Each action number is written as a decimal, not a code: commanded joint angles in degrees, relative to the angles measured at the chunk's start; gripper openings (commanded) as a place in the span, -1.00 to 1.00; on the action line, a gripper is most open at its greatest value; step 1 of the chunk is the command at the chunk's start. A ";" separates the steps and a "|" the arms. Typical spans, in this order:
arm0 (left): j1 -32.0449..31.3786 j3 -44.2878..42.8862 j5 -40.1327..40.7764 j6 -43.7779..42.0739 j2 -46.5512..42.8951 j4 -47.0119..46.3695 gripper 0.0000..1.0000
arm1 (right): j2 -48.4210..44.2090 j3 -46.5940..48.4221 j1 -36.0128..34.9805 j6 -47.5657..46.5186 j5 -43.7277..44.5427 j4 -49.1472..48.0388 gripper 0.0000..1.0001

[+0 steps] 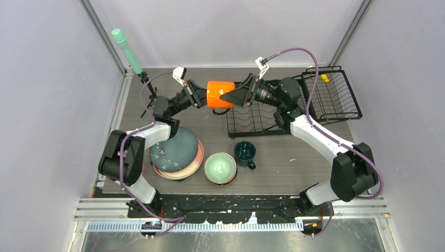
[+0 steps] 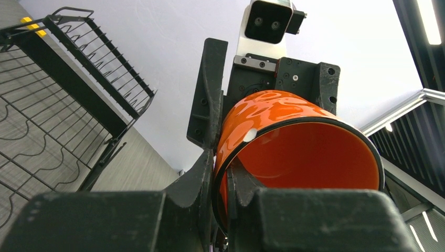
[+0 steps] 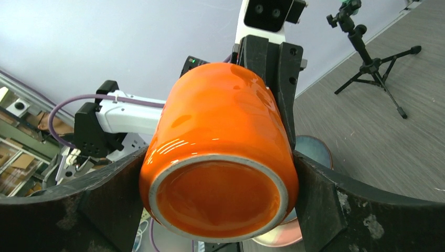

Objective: Load the mixed dishes into the dish rack
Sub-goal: Pick up the cup at the center of the board.

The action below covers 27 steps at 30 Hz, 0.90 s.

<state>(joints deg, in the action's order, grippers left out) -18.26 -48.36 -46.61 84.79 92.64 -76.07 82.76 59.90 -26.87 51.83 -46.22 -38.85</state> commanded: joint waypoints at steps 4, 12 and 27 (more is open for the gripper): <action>-0.02 -1.21 1.73 0.20 -3.08 -5.93 -1.00 | -2.11 1.85 0.78 -5.15 -3.94 2.66 0.99; 0.33 -1.39 1.52 0.31 -3.27 -5.93 -1.00 | -2.98 -0.31 2.93 -1.37 -4.30 -3.07 0.99; 0.33 -1.21 1.70 0.15 -2.92 -5.93 -1.00 | 0.31 0.06 4.09 6.08 -7.17 -9.73 0.98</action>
<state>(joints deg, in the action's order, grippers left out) -18.24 -48.38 -46.09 84.12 92.55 -76.62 83.66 58.87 -22.76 57.49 -51.64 -45.84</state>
